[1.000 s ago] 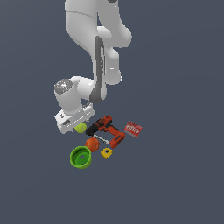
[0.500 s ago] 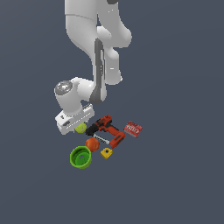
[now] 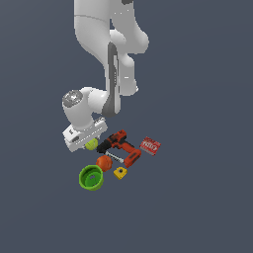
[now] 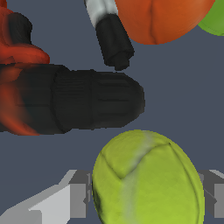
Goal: Pick up a designated object from a clutter of objects.
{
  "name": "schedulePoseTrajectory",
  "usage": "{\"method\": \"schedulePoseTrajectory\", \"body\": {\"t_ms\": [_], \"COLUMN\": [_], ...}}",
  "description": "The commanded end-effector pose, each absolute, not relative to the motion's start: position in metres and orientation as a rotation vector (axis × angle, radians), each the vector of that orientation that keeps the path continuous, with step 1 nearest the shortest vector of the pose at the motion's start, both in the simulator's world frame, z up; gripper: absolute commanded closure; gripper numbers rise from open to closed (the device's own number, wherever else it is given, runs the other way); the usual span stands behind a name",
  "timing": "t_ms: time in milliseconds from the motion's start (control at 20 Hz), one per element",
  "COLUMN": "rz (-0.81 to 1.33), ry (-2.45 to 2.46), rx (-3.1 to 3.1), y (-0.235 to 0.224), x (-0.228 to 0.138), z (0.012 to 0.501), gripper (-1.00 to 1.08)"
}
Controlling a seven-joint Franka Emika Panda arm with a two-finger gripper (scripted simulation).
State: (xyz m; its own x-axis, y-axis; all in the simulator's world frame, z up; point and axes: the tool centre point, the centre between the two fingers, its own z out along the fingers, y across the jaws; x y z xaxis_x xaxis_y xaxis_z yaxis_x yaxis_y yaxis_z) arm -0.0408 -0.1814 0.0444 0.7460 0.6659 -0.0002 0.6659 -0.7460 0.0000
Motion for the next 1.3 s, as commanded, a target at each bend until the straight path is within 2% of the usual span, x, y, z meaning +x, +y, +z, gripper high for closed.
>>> {"method": "schedulePoseTrajectory", "body": {"t_ms": [0,600,1250], "rz": [0.002,0.001,-0.002], "ry": [1.120,1.120,1.119], "rx": [2.934,2.934,2.931], "y": [-0.178,-0.127,-0.029], "x": [-0.040,-0.044,-0.049], "z": [0.050,0.110,0.232], "gripper": [1.08,1.08,1.08]}}
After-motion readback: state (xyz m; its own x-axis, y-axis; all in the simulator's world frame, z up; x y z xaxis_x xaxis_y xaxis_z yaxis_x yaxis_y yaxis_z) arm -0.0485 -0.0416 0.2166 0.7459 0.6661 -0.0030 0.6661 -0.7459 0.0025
